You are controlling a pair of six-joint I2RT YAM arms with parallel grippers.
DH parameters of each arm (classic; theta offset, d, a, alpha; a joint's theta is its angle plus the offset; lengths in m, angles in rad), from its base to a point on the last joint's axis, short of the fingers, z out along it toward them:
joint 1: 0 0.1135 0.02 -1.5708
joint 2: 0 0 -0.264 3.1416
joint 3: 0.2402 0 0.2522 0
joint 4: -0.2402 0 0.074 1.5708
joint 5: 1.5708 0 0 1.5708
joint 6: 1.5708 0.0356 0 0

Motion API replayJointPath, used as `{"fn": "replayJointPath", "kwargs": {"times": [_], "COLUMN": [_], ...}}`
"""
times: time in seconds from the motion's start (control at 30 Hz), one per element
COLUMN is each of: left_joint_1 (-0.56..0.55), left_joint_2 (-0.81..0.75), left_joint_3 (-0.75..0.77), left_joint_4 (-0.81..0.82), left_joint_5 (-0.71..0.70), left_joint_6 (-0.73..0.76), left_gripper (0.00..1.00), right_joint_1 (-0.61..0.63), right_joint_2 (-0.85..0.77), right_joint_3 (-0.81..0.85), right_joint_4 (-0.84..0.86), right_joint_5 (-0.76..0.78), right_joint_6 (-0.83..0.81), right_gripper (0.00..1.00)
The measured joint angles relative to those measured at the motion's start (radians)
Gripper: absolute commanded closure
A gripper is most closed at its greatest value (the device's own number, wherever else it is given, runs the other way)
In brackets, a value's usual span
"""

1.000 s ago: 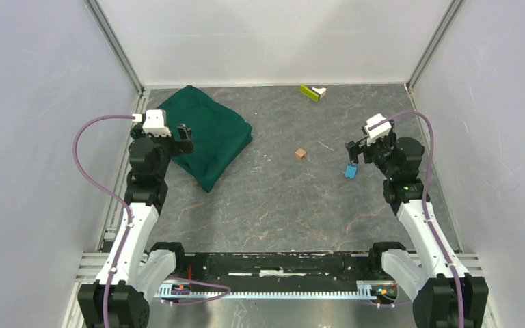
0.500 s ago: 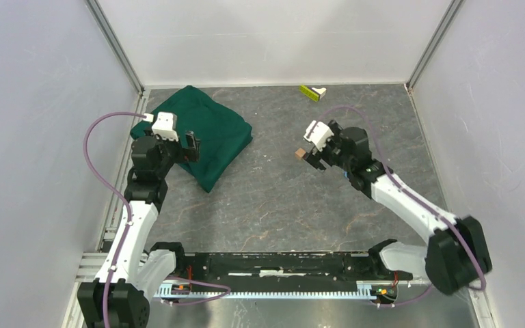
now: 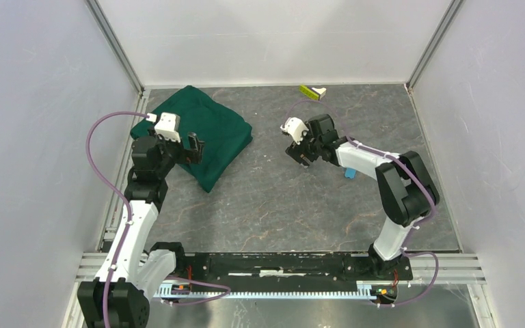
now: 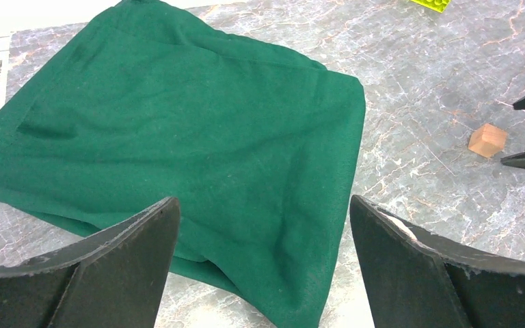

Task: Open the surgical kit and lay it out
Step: Move the distractor to the center of the board.

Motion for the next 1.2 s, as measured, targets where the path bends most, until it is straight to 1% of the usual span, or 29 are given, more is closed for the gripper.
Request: {"fn": "replayJointPath", "kwargs": {"times": [0.07, 0.27, 0.33, 0.5, 0.63, 0.73, 0.87, 0.9, 0.93, 0.97, 1.03, 1.1, 1.13, 1.17, 1.2], "left_joint_1": [0.000, 0.000, 0.000, 0.000, 0.000, 0.000, 0.000, 0.000, 0.000, 0.000, 0.000, 0.000, 0.000, 0.000, 0.000], "left_joint_2": [0.000, 0.000, 0.000, 0.000, 0.000, 0.000, 0.001, 0.002, 0.005, 0.006, 0.007, 0.007, 0.007, 0.007, 0.007], "left_joint_3": [0.000, 0.000, 0.000, 0.000, 0.000, 0.000, 0.000, 0.000, 0.000, 0.000, 0.000, 0.000, 0.000, 0.000, 0.000], "left_joint_4": [0.000, 0.000, 0.000, 0.000, 0.000, 0.000, 0.000, 0.001, 0.001, 0.000, 0.000, 0.001, 0.001, 0.001, 0.001], "left_joint_5": [0.008, 0.026, 0.035, 0.042, 0.043, 0.044, 0.045, 0.045, 0.045, 0.045, 0.047, 0.047, 0.047, 0.048, 0.048], "left_joint_6": [0.000, 0.000, 0.000, 0.000, 0.000, 0.000, 0.000, 0.000, 0.000, 0.000, 0.001, 0.001, 0.001, 0.001, 0.002], "left_gripper": [0.00, 0.00, 0.00, 0.00, 0.00, 0.00, 0.00, 0.00, 0.00, 0.00, 0.00, 0.00, 0.00, 0.00, 0.00], "right_joint_1": [0.000, -0.014, -0.031, -0.103, -0.172, -0.212, -0.244, -0.251, -0.259, -0.266, -0.281, -0.300, -0.307, -0.314, -0.320], "right_joint_2": [0.028, 0.119, 0.165, 0.243, 0.264, 0.280, 0.329, 0.349, 0.384, 0.420, 0.502, 0.561, 0.570, 0.569, 0.562], "right_joint_3": [0.013, 0.113, 0.167, 0.263, 0.295, 0.324, 0.407, 0.445, 0.512, 0.575, 0.724, 0.839, 0.858, 0.862, 0.856], "right_joint_4": [-0.023, -0.079, -0.097, -0.136, -0.149, -0.161, -0.179, -0.188, -0.206, -0.212, -0.224, -0.230, -0.229, -0.231, -0.230], "right_joint_5": [-0.014, -0.076, -0.105, -0.169, -0.173, -0.151, -0.071, -0.051, -0.029, -0.012, 0.019, 0.043, 0.051, 0.056, 0.059], "right_joint_6": [0.006, 0.024, 0.038, 0.068, 0.076, 0.077, 0.077, 0.078, 0.082, 0.086, 0.100, 0.113, 0.120, 0.124, 0.127], "right_gripper": [0.20, 0.50, 0.55, 0.59, 0.62, 0.65, 0.67, 0.66, 0.63, 0.56, 0.39, 0.19, 0.08, 0.02, 0.02]}}
